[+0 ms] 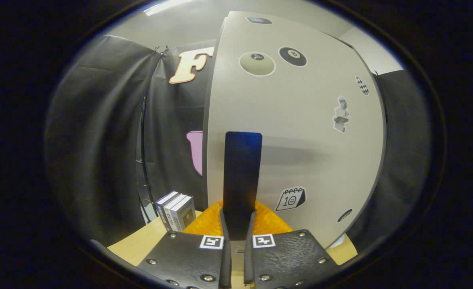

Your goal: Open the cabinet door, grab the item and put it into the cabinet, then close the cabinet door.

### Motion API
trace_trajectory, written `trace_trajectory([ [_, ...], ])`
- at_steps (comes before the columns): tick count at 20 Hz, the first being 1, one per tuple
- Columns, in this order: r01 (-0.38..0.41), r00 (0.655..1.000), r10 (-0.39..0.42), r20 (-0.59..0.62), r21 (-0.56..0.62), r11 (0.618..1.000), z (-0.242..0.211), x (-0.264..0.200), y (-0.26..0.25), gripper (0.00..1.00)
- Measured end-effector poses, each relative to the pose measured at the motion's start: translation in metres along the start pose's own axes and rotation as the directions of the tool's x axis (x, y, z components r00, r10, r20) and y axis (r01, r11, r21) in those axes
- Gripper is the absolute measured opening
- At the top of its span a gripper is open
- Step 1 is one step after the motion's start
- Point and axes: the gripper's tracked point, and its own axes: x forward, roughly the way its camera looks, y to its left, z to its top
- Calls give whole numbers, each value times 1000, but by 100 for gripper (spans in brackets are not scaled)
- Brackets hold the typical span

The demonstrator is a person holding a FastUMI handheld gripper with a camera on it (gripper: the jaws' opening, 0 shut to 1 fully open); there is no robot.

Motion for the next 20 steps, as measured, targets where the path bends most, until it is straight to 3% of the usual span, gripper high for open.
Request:
trace_trajectory([
  [20,61,998,-61,-26,-7,998,-6,-44,-26,12],
])
